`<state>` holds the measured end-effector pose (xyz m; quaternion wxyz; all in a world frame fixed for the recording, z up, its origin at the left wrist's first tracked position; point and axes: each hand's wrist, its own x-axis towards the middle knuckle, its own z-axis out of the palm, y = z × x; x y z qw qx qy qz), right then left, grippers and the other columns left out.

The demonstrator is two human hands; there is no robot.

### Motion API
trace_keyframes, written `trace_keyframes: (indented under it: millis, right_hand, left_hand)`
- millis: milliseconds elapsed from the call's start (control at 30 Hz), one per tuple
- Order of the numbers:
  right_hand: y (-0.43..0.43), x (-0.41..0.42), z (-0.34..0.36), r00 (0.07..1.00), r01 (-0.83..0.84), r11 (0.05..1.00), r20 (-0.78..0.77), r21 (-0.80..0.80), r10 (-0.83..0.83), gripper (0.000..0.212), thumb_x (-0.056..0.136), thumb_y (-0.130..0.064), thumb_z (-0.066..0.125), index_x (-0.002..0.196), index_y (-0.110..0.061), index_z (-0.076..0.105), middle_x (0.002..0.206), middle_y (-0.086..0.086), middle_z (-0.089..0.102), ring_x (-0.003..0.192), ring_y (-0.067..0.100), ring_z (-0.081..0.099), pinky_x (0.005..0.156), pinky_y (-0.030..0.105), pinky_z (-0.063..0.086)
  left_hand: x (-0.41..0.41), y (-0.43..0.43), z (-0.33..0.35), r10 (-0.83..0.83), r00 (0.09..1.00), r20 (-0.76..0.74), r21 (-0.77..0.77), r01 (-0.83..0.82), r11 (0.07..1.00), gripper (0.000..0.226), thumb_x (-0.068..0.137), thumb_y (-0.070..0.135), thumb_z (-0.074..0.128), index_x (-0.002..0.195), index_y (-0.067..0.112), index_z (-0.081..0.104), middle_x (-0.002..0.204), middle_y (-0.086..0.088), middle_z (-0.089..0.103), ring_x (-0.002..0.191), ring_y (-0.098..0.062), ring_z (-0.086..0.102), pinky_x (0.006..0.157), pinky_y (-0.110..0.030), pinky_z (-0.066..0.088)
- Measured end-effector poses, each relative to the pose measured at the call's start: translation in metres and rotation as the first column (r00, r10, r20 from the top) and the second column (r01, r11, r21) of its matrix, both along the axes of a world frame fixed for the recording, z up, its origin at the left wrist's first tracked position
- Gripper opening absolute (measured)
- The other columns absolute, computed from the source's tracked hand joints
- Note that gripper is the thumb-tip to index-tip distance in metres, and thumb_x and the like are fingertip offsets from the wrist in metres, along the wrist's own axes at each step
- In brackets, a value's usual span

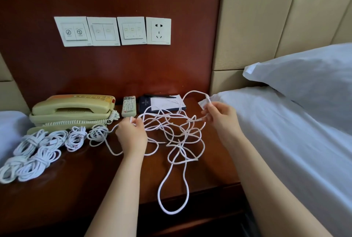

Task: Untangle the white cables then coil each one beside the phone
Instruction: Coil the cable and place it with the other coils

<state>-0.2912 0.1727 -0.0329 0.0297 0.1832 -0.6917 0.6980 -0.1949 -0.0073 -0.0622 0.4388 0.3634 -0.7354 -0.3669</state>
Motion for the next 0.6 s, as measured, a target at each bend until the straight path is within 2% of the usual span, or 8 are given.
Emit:
trace_keyframes:
  millis: [100, 167, 233, 300, 367, 433, 500, 600]
  right_hand:
    - [-0.006, 0.006, 0.009, 0.997, -0.072, 0.997, -0.022, -0.037, 0.071, 0.030, 0.099, -0.012, 0.042, 0.078, -0.007, 0.062, 0.062, 0.000, 0.061, 0.051, 0.006, 0.050, 0.053, 0.015, 0.044]
    - [-0.013, 0.010, 0.013, 0.987, -0.157, 0.982, 0.004, -0.107, 0.159, 0.031, 0.100, -0.010, 0.039, 0.076, -0.007, 0.060, 0.059, 0.000, 0.059, 0.049, 0.005, 0.047, 0.053, 0.017, 0.042]
    - [-0.022, 0.014, 0.016, 0.959, -0.267, 0.939, 0.032, -0.219, 0.280, 0.032, 0.100, -0.008, 0.037, 0.074, -0.008, 0.057, 0.055, -0.002, 0.054, 0.046, 0.004, 0.042, 0.053, 0.020, 0.039]
    - [-0.030, 0.020, 0.021, 0.916, -0.356, 0.870, 0.056, -0.342, 0.397, 0.032, 0.101, -0.007, 0.036, 0.074, -0.008, 0.054, 0.051, -0.005, 0.049, 0.044, 0.004, 0.037, 0.050, 0.018, 0.036]
    - [-0.036, 0.026, 0.027, 0.875, -0.410, 0.805, 0.067, -0.428, 0.480, 0.031, 0.101, -0.006, 0.034, 0.076, -0.009, 0.052, 0.050, -0.005, 0.045, 0.044, 0.005, 0.034, 0.047, 0.016, 0.038]
    - [-0.039, 0.030, 0.030, 0.841, -0.445, 0.754, 0.065, -0.483, 0.537, 0.030, 0.101, -0.007, 0.034, 0.078, -0.009, 0.052, 0.052, -0.005, 0.046, 0.045, 0.005, 0.034, 0.048, 0.017, 0.039]
    - [-0.042, 0.034, 0.030, 0.817, -0.466, 0.731, 0.075, -0.498, 0.572, 0.024, 0.100, -0.009, 0.040, 0.081, -0.009, 0.055, 0.059, -0.003, 0.054, 0.047, 0.006, 0.041, 0.052, 0.019, 0.042]
    - [-0.045, 0.040, 0.020, 0.822, -0.500, 0.798, 0.106, -0.338, 0.560, 0.016, 0.097, -0.017, 0.050, 0.085, -0.010, 0.058, 0.072, 0.000, 0.058, 0.057, 0.009, 0.054, 0.063, 0.028, 0.050]
  left_hand:
    - [-0.002, 0.017, 0.011, -0.069, 0.997, -0.037, -0.109, 0.065, 0.992, 0.036, 0.094, 0.017, 0.050, 0.062, 0.004, 0.043, 0.059, -0.014, 0.049, 0.057, -0.030, 0.045, 0.059, -0.035, 0.030]
    - [0.000, 0.034, 0.020, -0.177, 0.980, -0.085, -0.172, 0.161, 0.972, 0.042, 0.097, 0.015, 0.047, 0.056, 0.008, 0.037, 0.049, -0.002, 0.037, 0.046, -0.014, 0.033, 0.048, -0.022, 0.027]
    - [0.001, 0.046, 0.024, -0.312, 0.946, -0.084, -0.246, 0.283, 0.927, 0.042, 0.097, 0.018, 0.048, 0.056, 0.011, 0.041, 0.048, 0.001, 0.038, 0.045, -0.011, 0.033, 0.046, -0.017, 0.028]
    - [0.001, 0.052, 0.023, -0.464, 0.886, -0.013, -0.271, 0.443, 0.854, 0.027, 0.093, 0.025, 0.056, 0.073, 0.007, 0.060, 0.058, -0.002, 0.053, 0.052, -0.016, 0.046, 0.056, -0.021, 0.041]
    - [0.002, 0.053, 0.020, -0.514, 0.850, 0.117, -0.262, 0.526, 0.809, 0.016, 0.088, 0.029, 0.062, 0.088, 0.013, 0.065, 0.058, 0.003, 0.052, 0.054, -0.014, 0.049, 0.057, -0.029, 0.040]
    - [0.002, 0.052, 0.017, -0.500, 0.855, 0.137, -0.270, 0.518, 0.811, 0.016, 0.090, 0.027, 0.059, 0.086, 0.013, 0.064, 0.054, 0.005, 0.048, 0.051, -0.008, 0.045, 0.052, -0.027, 0.032]
    - [0.002, 0.047, 0.017, -0.481, 0.873, 0.075, -0.255, 0.484, 0.837, 0.023, 0.095, 0.024, 0.052, 0.085, 0.008, 0.064, 0.064, -0.001, 0.058, 0.059, -0.011, 0.051, 0.054, -0.029, 0.033]
    - [0.000, 0.037, 0.020, -0.413, 0.909, -0.062, -0.199, 0.394, 0.897, 0.025, 0.097, 0.017, 0.047, 0.084, 0.005, 0.065, 0.072, -0.004, 0.061, 0.067, -0.017, 0.055, 0.058, -0.027, 0.033]
